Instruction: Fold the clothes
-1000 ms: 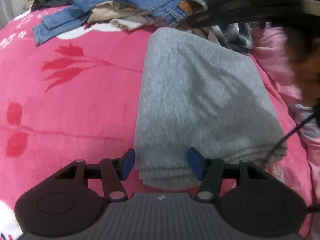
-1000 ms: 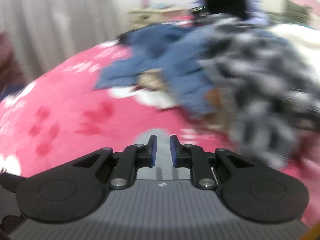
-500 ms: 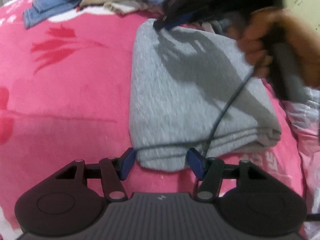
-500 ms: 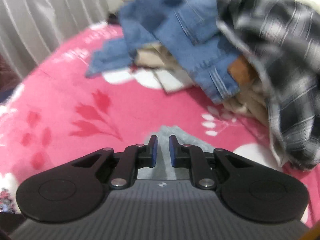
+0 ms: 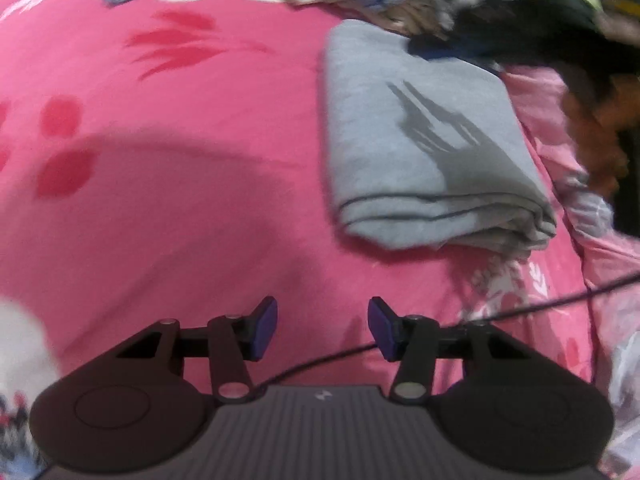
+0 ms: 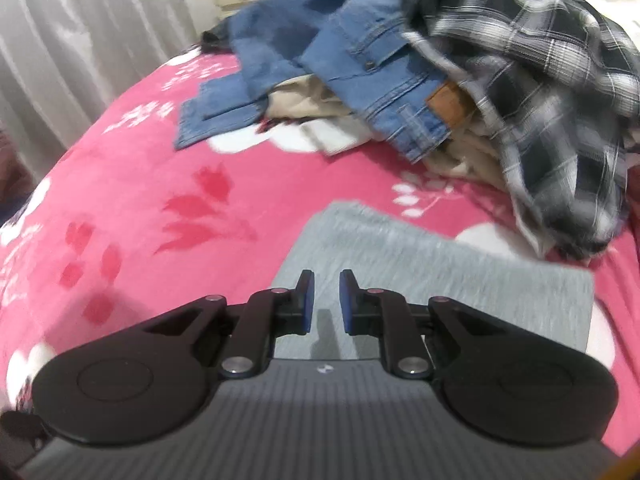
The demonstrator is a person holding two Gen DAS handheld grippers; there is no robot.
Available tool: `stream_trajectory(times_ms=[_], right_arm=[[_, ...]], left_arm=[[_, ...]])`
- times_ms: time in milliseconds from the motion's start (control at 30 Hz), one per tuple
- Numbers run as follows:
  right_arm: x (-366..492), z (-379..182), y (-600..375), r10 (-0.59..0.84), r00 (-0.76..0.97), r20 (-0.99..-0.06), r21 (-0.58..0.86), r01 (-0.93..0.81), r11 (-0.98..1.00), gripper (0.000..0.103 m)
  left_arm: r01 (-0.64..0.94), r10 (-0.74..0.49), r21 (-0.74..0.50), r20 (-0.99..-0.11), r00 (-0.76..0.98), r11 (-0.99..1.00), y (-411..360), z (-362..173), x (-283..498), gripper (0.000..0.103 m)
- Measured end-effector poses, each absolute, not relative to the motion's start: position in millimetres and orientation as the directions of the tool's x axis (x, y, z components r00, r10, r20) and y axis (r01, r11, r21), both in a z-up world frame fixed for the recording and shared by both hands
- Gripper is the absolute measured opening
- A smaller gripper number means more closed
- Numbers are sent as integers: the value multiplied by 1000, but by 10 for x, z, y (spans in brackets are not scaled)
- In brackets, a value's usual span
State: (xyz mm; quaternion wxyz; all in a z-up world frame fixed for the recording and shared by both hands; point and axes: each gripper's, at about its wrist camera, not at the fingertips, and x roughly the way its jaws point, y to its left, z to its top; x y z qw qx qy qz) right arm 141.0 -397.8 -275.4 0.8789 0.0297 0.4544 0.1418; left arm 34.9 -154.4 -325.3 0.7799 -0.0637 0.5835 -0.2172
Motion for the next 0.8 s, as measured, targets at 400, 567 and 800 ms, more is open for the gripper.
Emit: stream_trajectory(times_ms=[400,567,800], right_arm=[[712,-3004,-3690,261,451,-854,117,-322,939,14],[578,-2969,-3952,161,509,-846,80,-177,981,14],[341,-3075,-4349,38,555,-831,58,18,998,14]], left_arm=[[133,-434,-413,-852,294,901,-1015,-3000,819,51],[187,-485,-448,-822,299,874,-1237,-2997,1017,51],[302,-526,-452,-815,242,839,-1860,-3250,1111,49]])
